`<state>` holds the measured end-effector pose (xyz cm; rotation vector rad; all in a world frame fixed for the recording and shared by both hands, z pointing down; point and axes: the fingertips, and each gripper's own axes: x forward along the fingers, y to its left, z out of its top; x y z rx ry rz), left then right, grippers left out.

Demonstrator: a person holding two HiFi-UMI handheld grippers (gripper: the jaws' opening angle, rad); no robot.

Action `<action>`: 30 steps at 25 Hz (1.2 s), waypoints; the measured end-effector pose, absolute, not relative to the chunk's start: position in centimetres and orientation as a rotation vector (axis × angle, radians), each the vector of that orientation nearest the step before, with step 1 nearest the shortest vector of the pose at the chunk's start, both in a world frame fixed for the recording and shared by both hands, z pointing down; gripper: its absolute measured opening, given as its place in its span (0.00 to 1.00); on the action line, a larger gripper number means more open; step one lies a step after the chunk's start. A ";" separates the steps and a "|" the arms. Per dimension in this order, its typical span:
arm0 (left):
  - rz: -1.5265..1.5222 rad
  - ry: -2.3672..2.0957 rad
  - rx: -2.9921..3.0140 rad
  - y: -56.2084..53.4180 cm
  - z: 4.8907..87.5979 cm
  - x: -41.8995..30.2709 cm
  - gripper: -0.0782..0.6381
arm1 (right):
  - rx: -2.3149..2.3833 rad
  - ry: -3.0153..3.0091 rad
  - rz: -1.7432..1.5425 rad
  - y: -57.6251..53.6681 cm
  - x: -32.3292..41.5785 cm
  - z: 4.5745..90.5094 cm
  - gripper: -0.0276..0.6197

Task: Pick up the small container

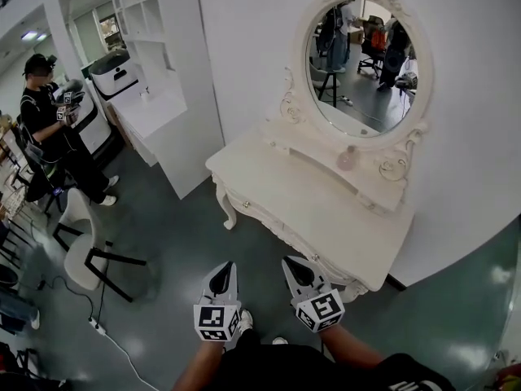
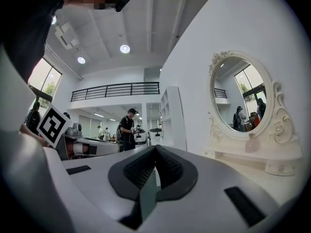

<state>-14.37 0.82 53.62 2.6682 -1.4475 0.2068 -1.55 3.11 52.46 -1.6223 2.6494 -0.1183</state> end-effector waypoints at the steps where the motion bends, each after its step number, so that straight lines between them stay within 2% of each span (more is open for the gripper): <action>1: 0.212 -1.429 2.678 0.0 53.8 -14.4 0.12 | -1.638 2.643 -0.116 2.3 -1.7 52.4 0.05; 18: 0.232 -1.158 2.814 -13.7 55.2 -16.0 0.12 | -1.896 2.482 -0.136 -9.1 -4.1 52.7 0.05; 30: 0.232 -0.965 2.885 -18.4 55.1 -10.6 0.12 | -2.083 2.363 -0.130 -13.2 1.9 53.2 0.05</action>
